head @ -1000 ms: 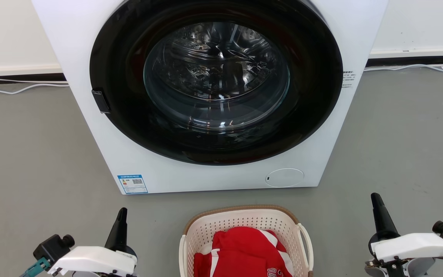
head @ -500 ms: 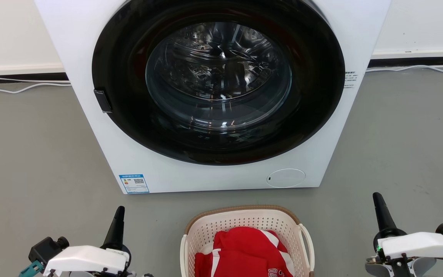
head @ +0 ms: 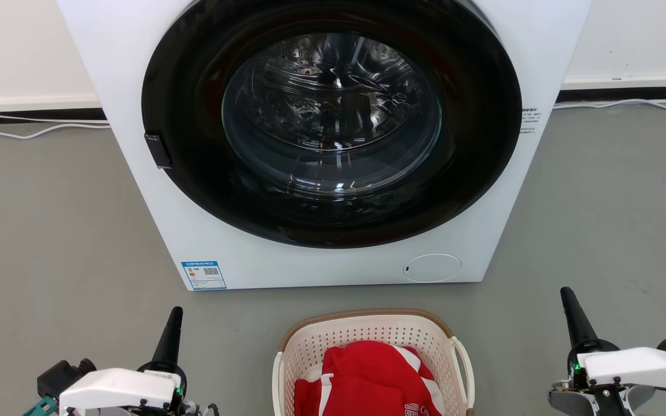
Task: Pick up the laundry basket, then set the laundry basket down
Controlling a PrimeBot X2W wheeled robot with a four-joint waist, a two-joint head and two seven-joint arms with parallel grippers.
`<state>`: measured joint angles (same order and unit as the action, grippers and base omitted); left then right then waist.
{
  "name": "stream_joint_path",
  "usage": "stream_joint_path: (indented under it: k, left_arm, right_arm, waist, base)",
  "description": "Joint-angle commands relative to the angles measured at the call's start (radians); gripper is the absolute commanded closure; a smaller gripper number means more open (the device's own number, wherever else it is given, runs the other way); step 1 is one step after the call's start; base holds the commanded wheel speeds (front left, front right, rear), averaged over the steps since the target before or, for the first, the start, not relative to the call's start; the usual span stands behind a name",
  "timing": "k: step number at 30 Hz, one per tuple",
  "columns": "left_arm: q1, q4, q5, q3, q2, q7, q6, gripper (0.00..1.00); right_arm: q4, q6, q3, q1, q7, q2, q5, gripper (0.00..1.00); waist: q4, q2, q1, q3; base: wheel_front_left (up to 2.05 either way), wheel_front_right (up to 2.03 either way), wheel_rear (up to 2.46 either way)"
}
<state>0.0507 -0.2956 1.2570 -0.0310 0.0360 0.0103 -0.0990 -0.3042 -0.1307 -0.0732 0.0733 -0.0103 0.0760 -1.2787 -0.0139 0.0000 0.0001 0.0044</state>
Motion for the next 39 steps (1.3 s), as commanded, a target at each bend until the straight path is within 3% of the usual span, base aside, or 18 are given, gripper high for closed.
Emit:
stream_joint_path:
  k: [1,33,39]
  left_arm:
    - [0.049,0.031,0.035,-0.029,0.011,0.010,-0.014,1.00]
    - [0.057,0.050,0.352,-0.083,0.014,0.103,-0.032,1.00]
    - [0.057,0.050,0.352,-0.083,0.014,0.103,-0.032,1.00]
  right_arm:
    - [0.032,0.000,0.005,0.034,-0.013,0.002,-0.030,1.00]
    - [0.059,0.000,-0.041,0.035,-0.104,-0.026,-0.329,1.00]
    - [0.059,0.000,-0.041,0.035,-0.104,-0.026,-0.329,1.00]
  waist:
    - [0.001,0.0000,0.0000,0.000]
    - [0.014,0.0000,0.0000,-0.001]
    - [0.014,0.0000,0.0000,-0.001]
  base:
    - [0.00,0.00,0.00]
    - [0.00,0.00,0.00]
    - [0.00,0.00,0.00]
